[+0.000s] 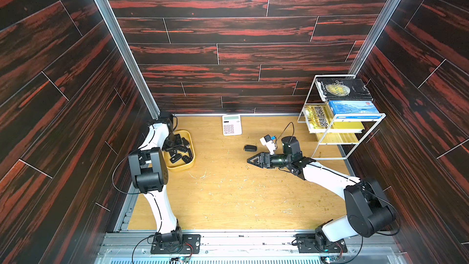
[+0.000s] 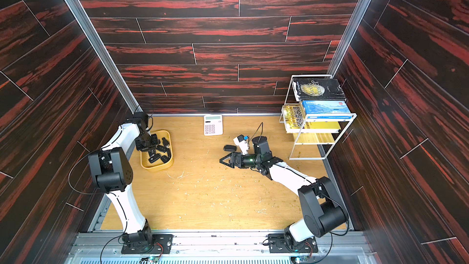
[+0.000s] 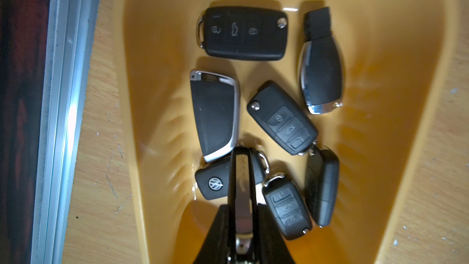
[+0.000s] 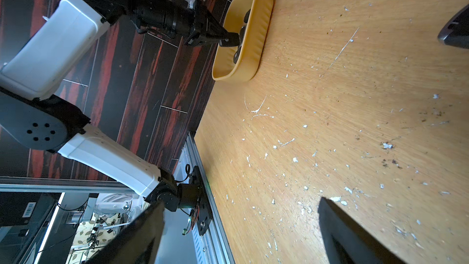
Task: Place the car key into the storage box
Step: Place the car key in the storage box.
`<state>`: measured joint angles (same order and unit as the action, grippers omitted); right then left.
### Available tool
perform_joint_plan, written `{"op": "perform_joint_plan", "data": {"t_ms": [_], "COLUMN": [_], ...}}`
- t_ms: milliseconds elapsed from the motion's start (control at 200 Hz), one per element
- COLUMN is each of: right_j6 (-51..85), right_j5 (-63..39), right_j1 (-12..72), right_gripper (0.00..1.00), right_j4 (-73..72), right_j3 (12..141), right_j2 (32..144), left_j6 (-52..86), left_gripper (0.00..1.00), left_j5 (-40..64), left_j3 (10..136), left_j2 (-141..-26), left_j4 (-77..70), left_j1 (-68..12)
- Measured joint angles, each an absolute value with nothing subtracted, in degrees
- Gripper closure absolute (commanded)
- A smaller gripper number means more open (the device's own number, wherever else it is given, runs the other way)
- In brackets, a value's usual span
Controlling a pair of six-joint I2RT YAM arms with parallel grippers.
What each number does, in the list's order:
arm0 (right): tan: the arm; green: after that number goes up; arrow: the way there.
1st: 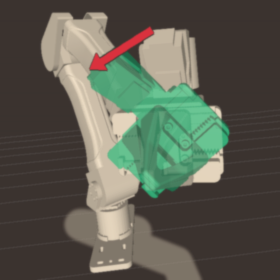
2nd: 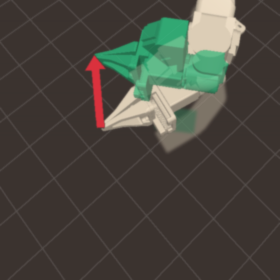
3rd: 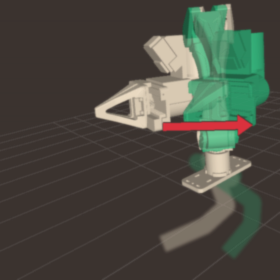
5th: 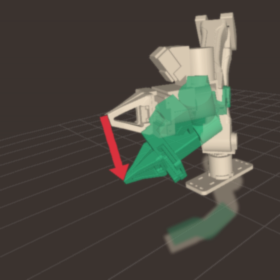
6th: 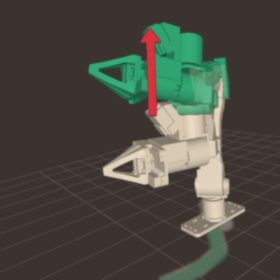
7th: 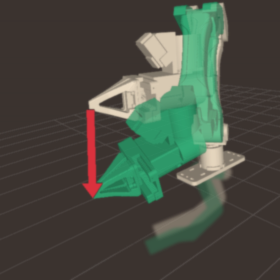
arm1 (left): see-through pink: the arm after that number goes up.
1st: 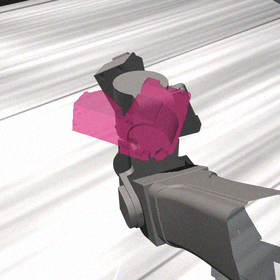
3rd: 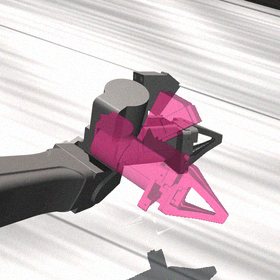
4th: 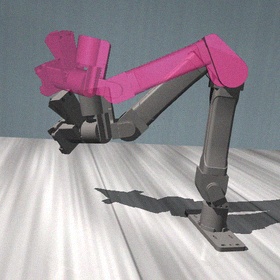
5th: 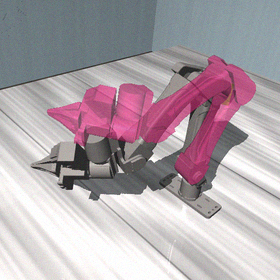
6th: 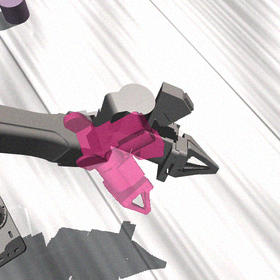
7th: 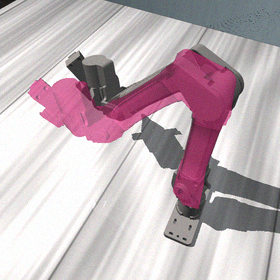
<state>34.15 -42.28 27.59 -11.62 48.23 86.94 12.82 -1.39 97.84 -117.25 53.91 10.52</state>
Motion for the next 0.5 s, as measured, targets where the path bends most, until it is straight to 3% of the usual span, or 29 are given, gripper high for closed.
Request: {"op": "perform_joint_plan", "data": {"t_ms": [301, 396, 496], "right_j6": [33.4, 33.4, 33.4], "right_j5": [-42.3, -42.3, -42.4], "right_j1": [27.6, 27.6, 27.6], "right_gripper": [0.03, 0.04, 0.04], "right_j4": [-10.9, -10.9, -10.9], "right_j3": [48.2, 48.2, 48.2], "right_j2": [87.0, 87.0, 87.0], "left_j6": [12.6, 12.3, 11.9], "left_gripper": [1.0, 0.77, 0.67], "left_j5": [-1.5, -1.4, -0.8], "left_j3": [99.8, 100.2, 100.6], "left_j2": [-120.6, -121.6, -121.8], "left_j4": [54.3, 54.4, 54.4], "left_j1": [11.0, 10.9, 11.0]}}
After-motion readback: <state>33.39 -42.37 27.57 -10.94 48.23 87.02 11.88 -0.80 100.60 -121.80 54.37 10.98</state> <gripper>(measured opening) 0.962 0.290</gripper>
